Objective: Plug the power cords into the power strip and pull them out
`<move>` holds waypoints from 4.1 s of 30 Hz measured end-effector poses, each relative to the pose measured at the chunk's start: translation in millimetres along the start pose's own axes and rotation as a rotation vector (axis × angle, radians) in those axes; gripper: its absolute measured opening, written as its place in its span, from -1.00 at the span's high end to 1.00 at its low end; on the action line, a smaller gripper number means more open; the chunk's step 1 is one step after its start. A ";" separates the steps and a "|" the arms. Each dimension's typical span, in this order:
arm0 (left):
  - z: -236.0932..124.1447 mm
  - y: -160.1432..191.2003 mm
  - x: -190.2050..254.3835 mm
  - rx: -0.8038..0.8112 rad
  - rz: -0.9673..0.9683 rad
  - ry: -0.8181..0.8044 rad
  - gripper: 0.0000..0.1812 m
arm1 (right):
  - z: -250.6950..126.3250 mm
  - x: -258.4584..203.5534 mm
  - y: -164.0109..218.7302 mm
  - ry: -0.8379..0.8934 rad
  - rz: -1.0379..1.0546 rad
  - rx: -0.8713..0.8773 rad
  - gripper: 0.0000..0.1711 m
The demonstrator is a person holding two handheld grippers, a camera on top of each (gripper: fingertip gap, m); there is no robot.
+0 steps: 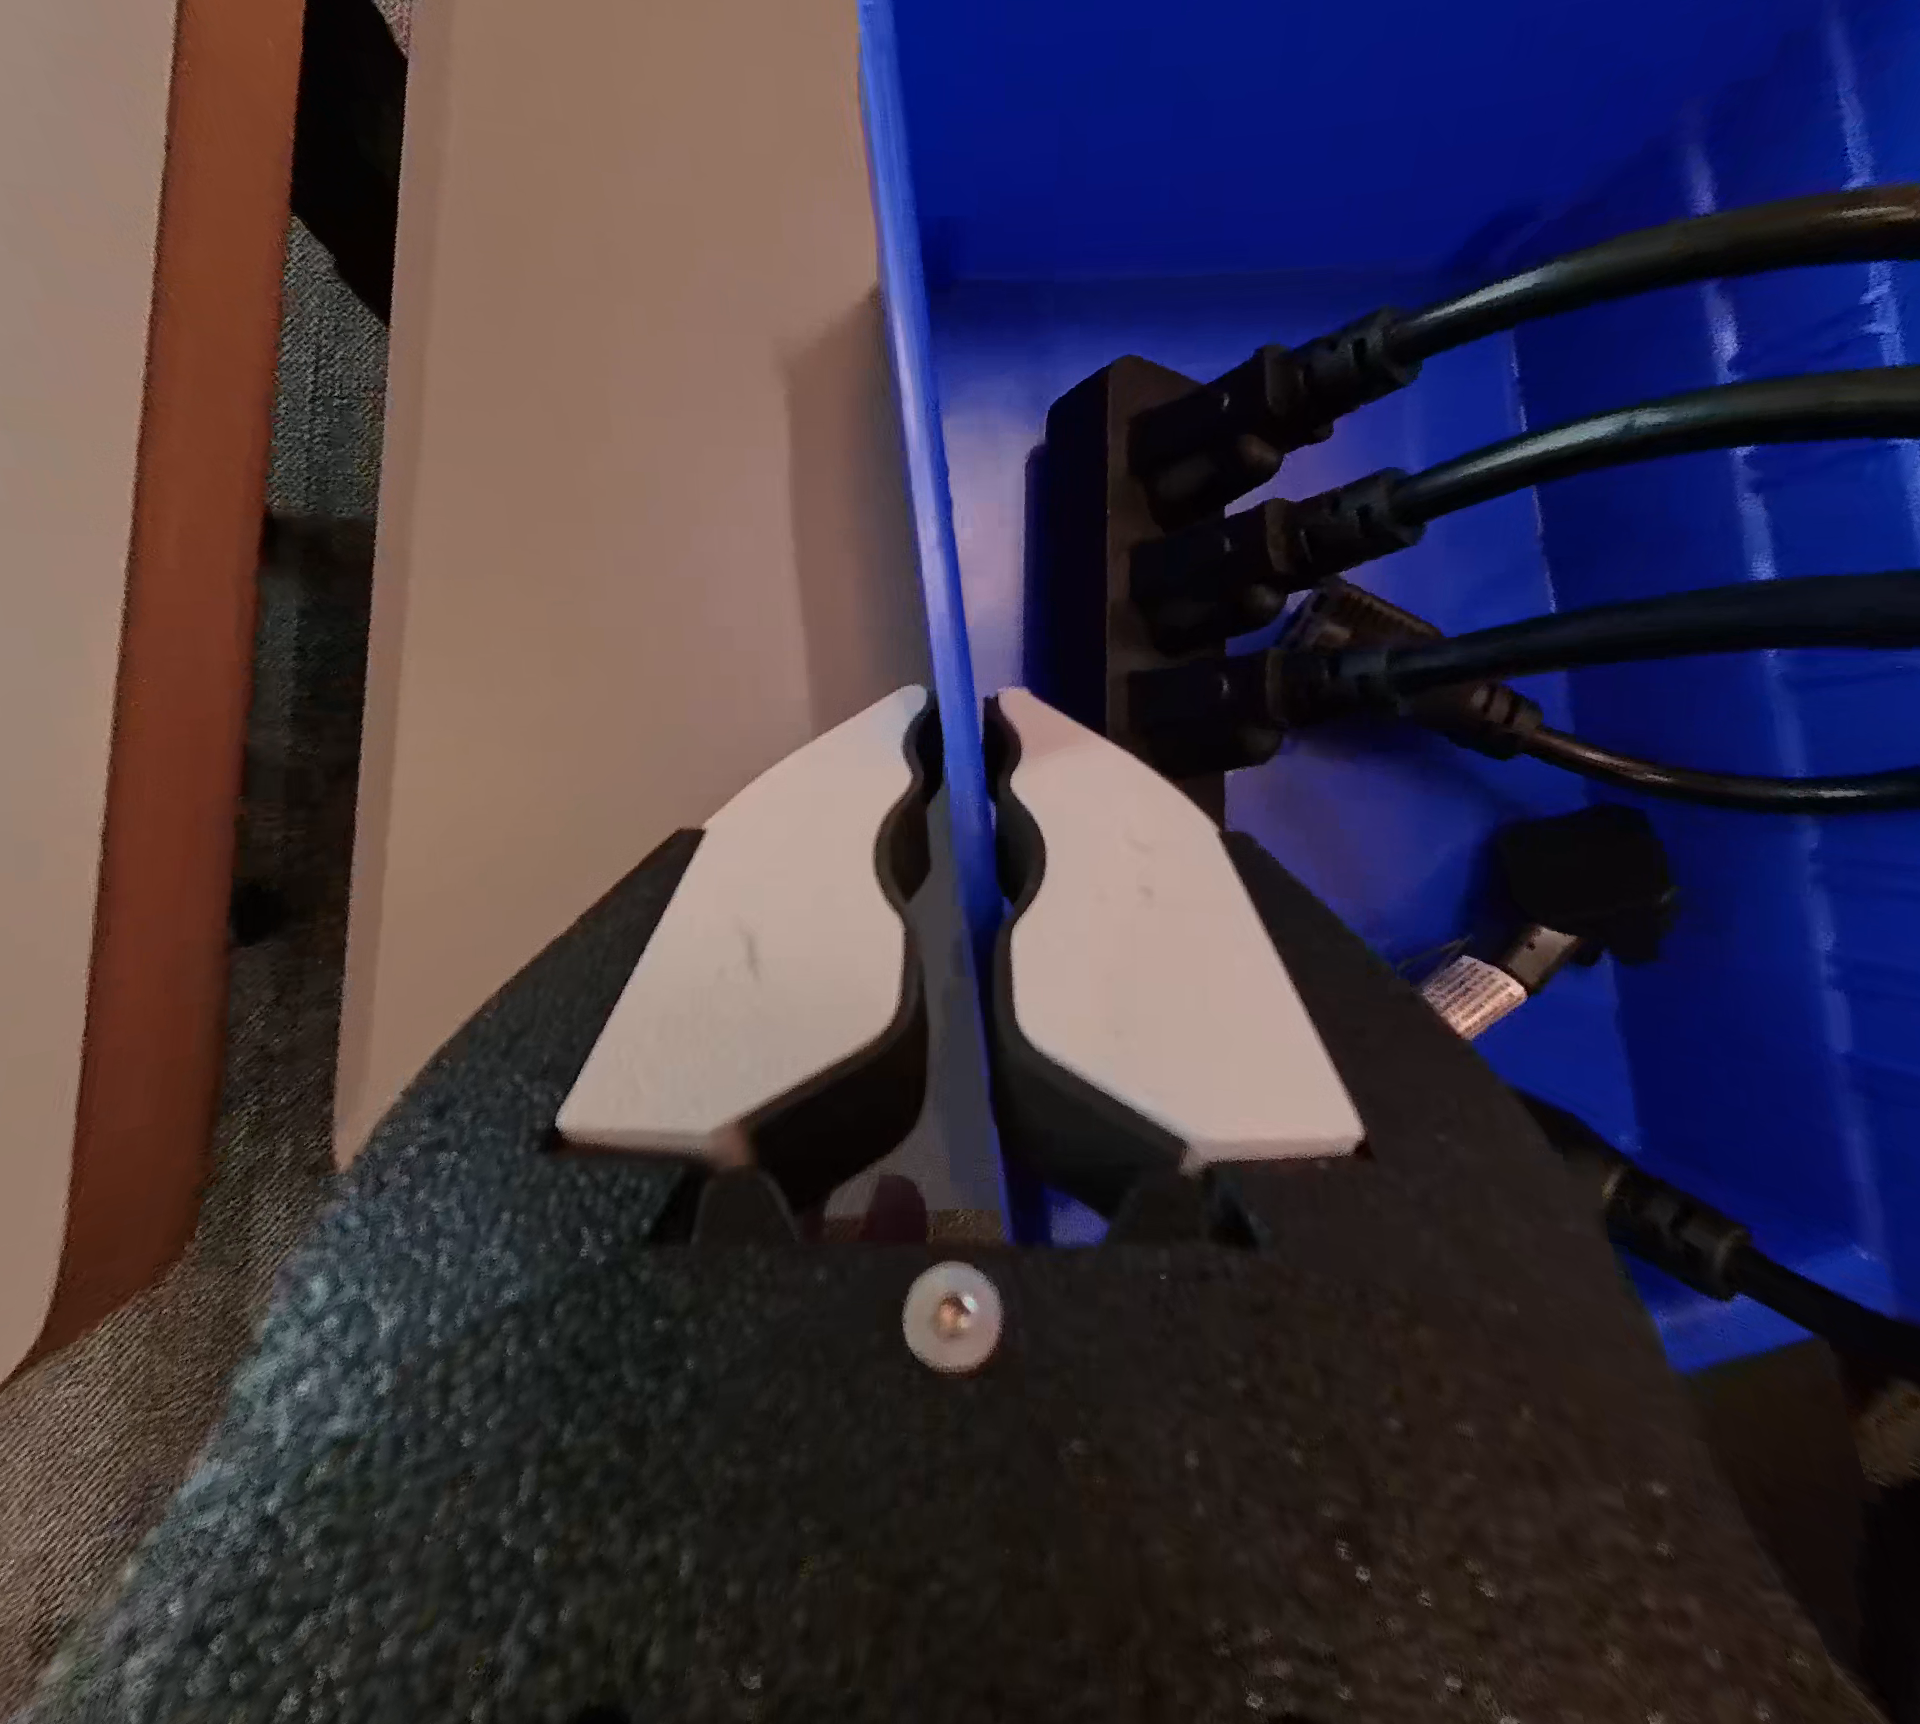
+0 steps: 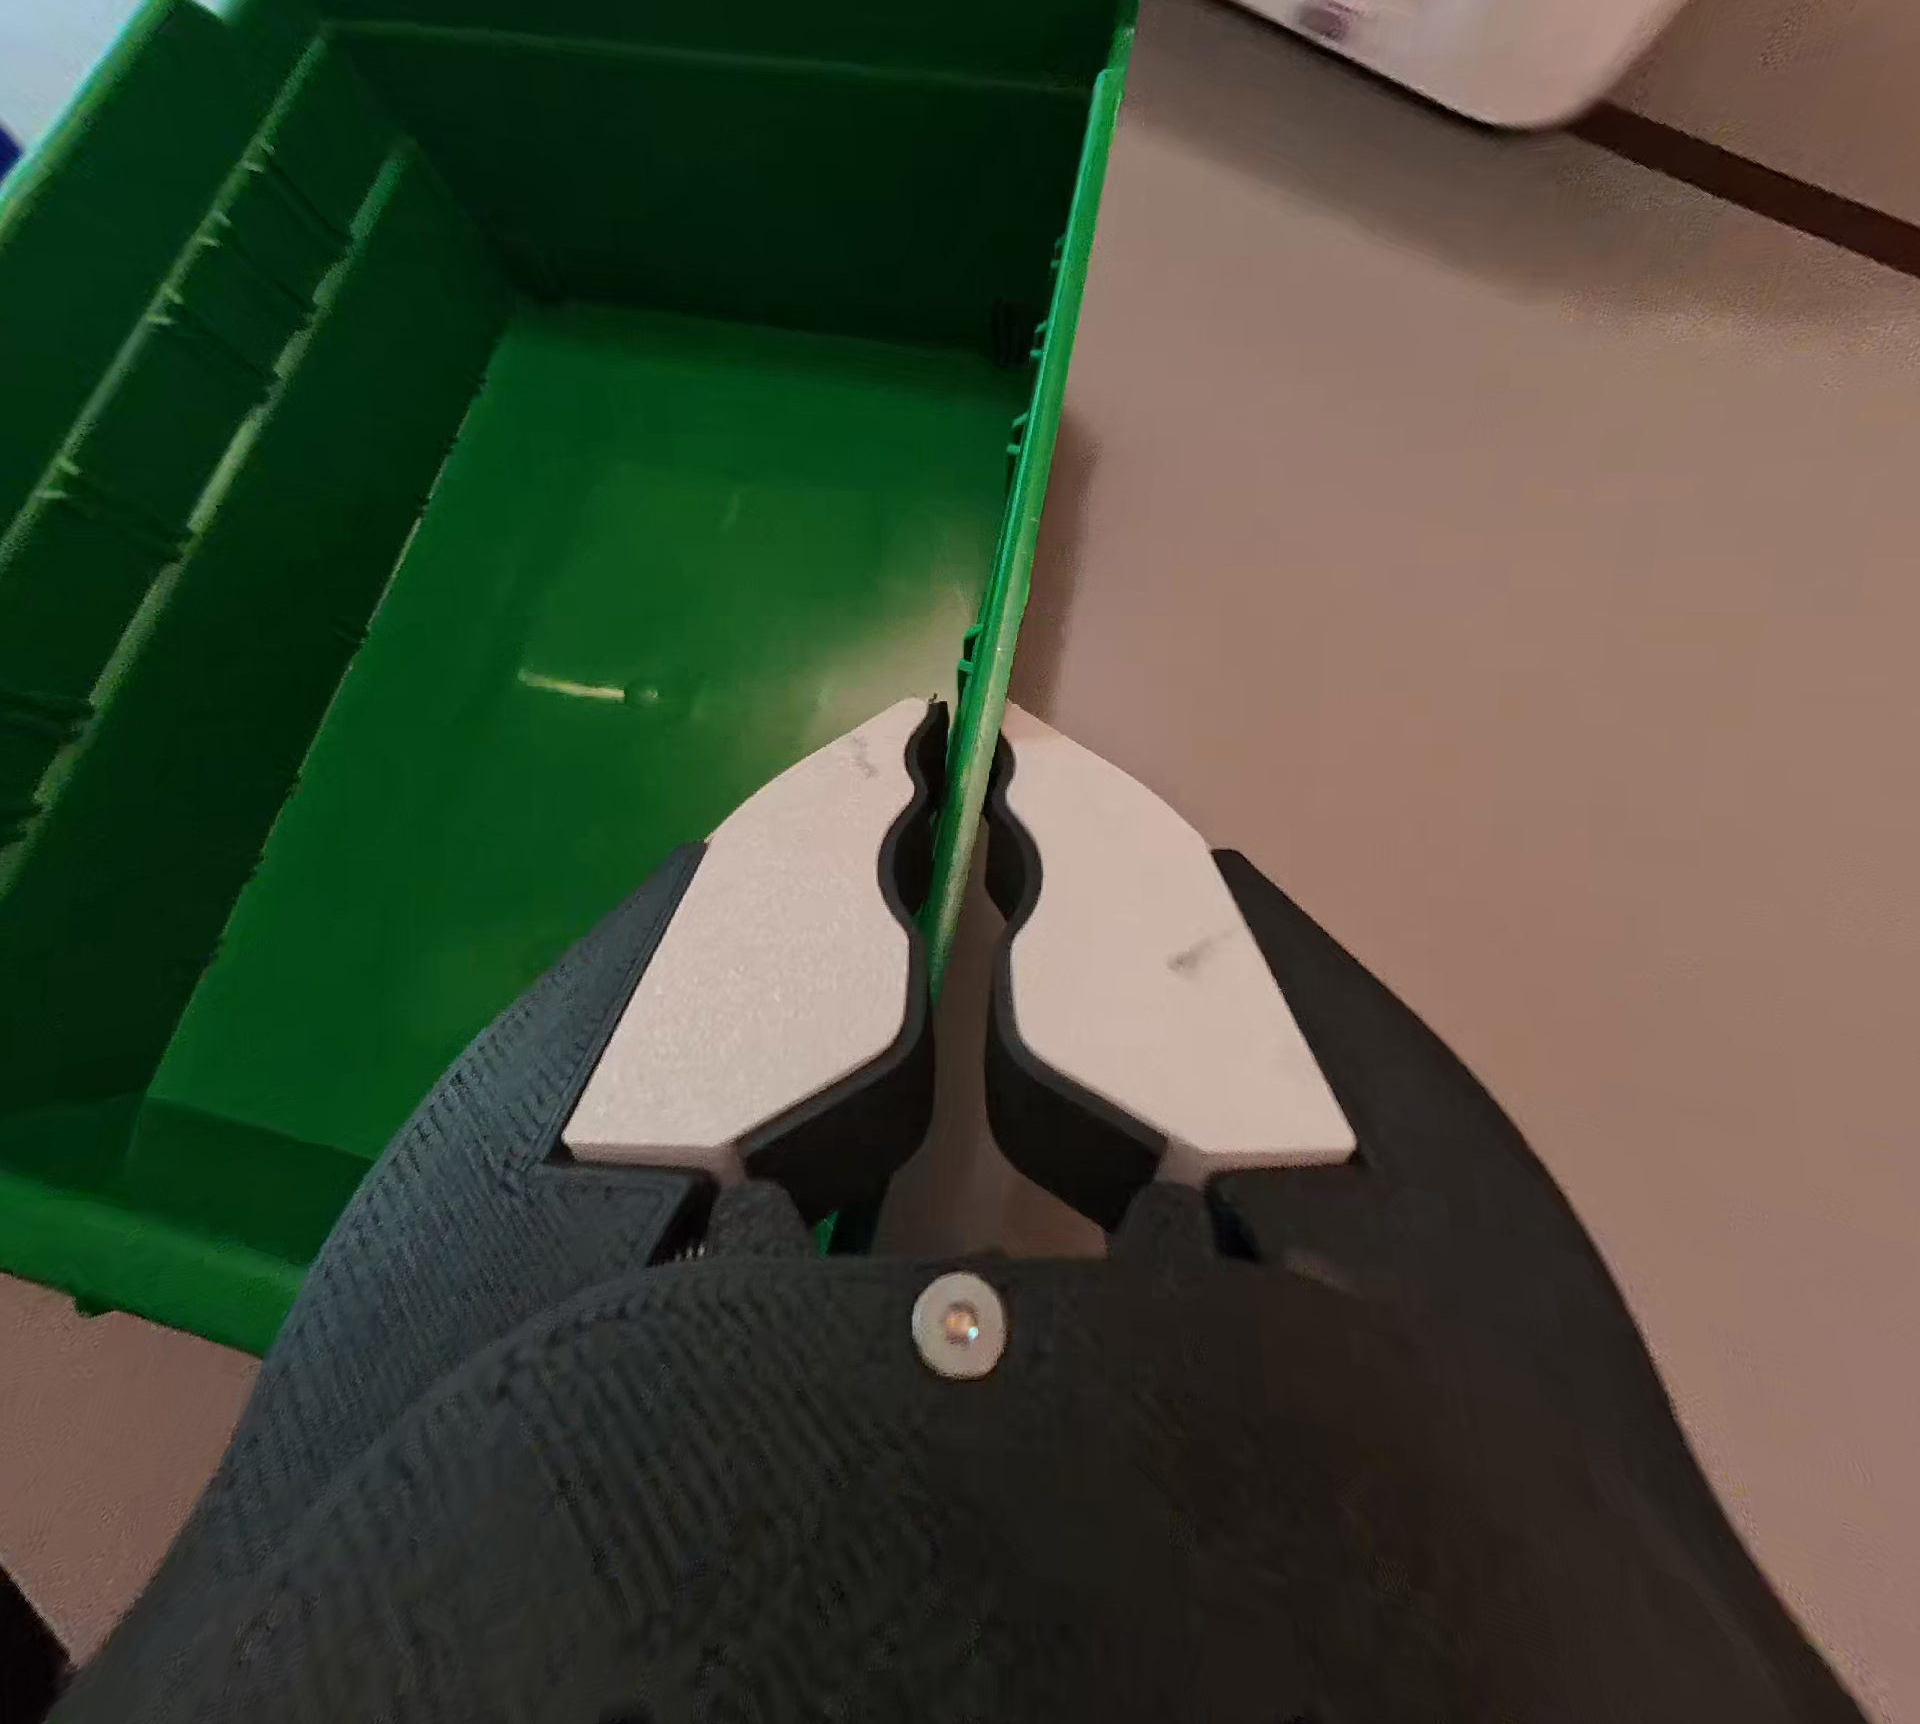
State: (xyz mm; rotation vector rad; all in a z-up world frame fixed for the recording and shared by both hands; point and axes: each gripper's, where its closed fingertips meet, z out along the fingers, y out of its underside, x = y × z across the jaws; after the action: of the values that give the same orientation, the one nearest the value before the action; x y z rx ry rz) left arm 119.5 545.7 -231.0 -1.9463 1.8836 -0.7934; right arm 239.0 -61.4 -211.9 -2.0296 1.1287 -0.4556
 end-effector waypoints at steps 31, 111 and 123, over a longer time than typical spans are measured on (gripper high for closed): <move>180.5 -199.9 154.4 0.117 0.145 0.031 0.93 | -74.0 329.8 48.1 0.386 0.193 0.051 0.95; 136.4 -229.5 231.8 -0.004 0.686 -0.344 0.52 | -78.8 63.2 33.7 0.069 -0.032 0.245 0.26; -0.5 -271.8 284.0 0.241 0.835 -0.278 0.51 | -77.4 63.6 36.6 0.067 -0.032 0.235 0.26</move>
State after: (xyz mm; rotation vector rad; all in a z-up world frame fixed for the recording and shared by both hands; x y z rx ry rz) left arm 332.8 287.9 -24.5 -0.9127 2.0343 -0.4267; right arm 205.3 -160.7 -192.5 -1.8411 1.0323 -0.6457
